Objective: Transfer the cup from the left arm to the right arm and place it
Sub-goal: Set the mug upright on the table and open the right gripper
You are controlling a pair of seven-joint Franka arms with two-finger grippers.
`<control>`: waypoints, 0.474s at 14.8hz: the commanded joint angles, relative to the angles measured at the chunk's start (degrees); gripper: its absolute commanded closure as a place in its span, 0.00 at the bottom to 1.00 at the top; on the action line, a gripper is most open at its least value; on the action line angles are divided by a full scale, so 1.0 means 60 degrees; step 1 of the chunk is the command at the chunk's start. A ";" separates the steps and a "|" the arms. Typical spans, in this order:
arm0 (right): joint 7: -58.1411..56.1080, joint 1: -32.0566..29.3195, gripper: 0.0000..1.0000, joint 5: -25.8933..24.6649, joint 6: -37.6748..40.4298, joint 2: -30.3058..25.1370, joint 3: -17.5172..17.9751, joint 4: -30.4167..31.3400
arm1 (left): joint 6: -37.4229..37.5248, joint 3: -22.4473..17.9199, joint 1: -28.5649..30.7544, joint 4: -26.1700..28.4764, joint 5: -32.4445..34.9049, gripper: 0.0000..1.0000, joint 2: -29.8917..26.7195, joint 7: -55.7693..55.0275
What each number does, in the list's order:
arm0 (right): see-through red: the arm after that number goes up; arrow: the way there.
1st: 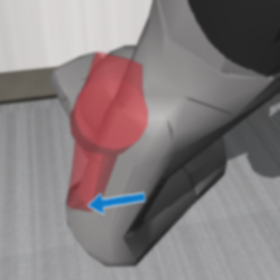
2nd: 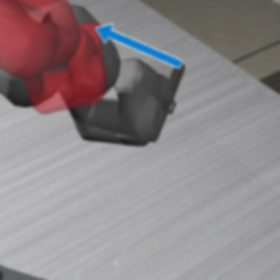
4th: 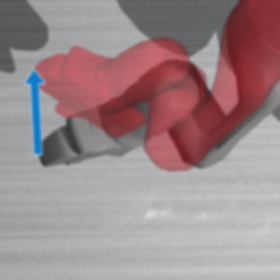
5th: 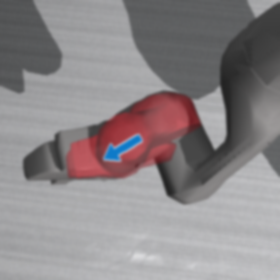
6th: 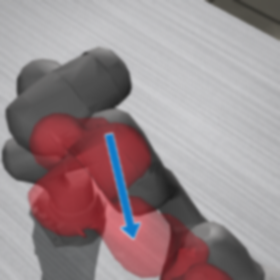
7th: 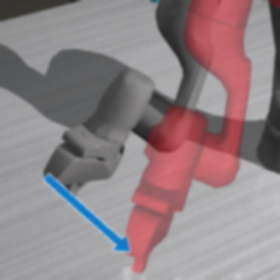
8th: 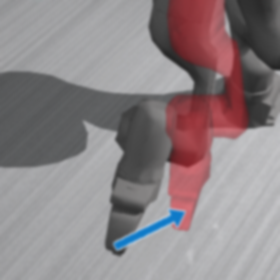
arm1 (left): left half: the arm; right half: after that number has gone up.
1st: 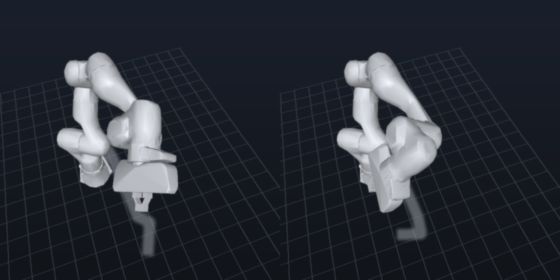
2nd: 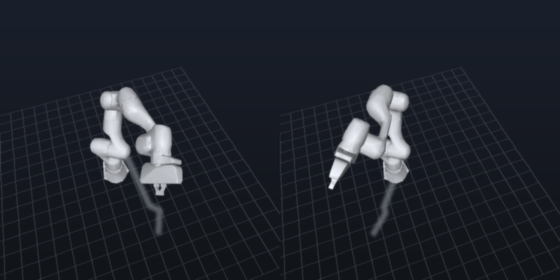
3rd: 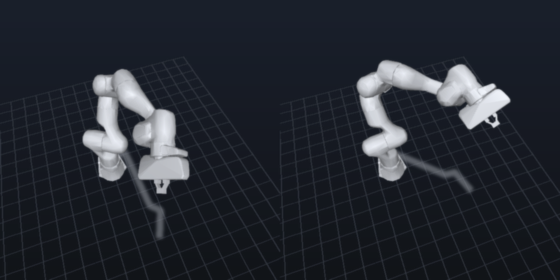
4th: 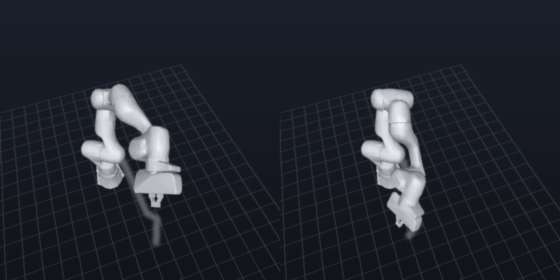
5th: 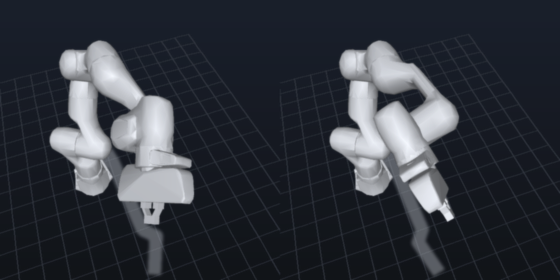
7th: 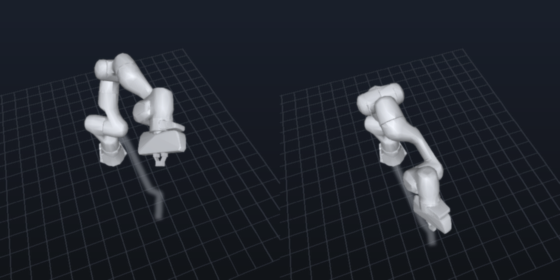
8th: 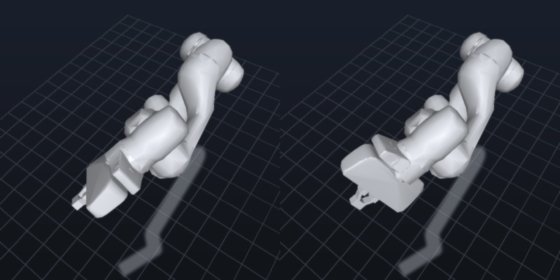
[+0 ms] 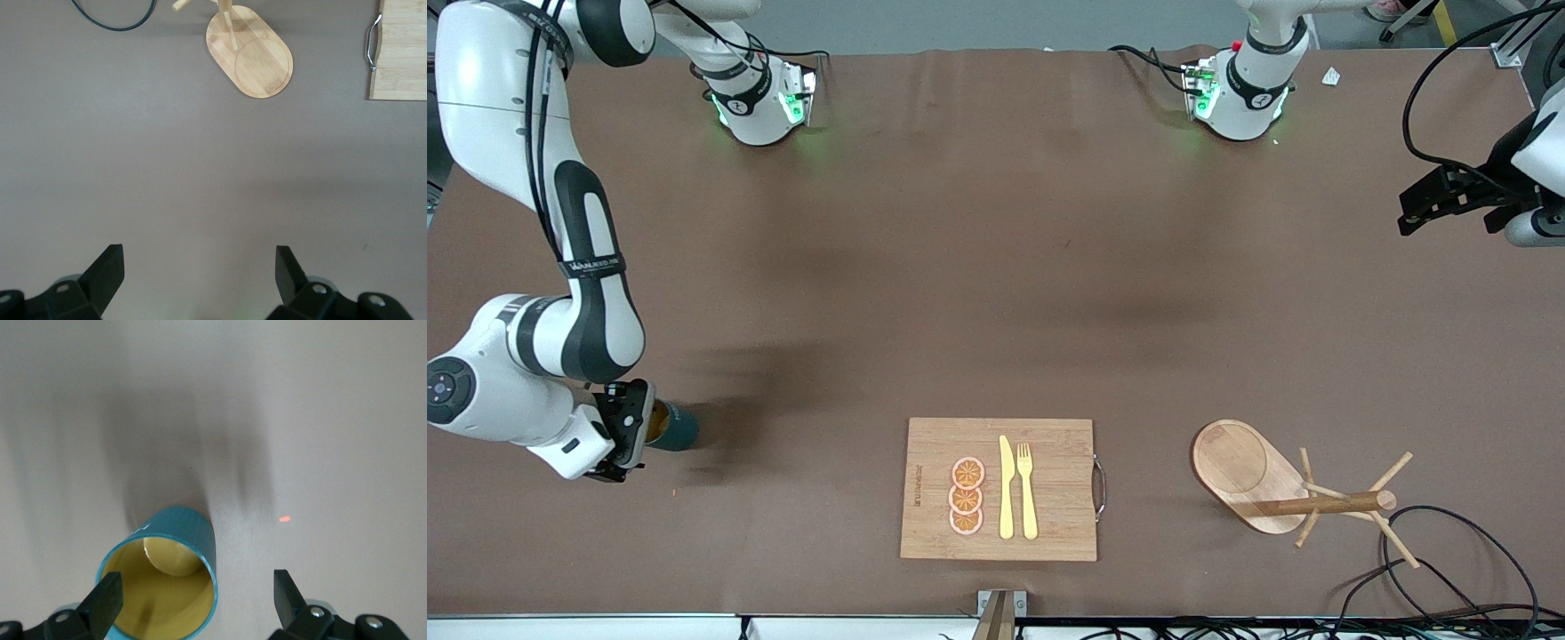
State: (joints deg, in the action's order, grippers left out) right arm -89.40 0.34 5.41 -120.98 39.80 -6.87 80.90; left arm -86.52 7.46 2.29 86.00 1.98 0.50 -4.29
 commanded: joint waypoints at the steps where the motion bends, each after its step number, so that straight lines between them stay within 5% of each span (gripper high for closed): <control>1: 0.2089 -0.0102 0.00 -0.0139 0.0329 -0.0714 0.0119 0.0183 | -0.0257 0.0249 0.0013 0.0051 -0.0052 0.00 -0.0024 0.0115; 7: 0.5797 -0.0160 0.00 -0.0125 0.0781 -0.1095 0.0119 0.0154 | -0.0375 0.0294 0.0013 0.0110 0.0037 0.00 -0.0053 0.0114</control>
State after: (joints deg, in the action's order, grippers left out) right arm -61.96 0.33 5.29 -117.68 35.31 -6.93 80.46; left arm -88.07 9.10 2.29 86.16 1.98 0.52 -4.29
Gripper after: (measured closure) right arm 0.000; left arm 0.000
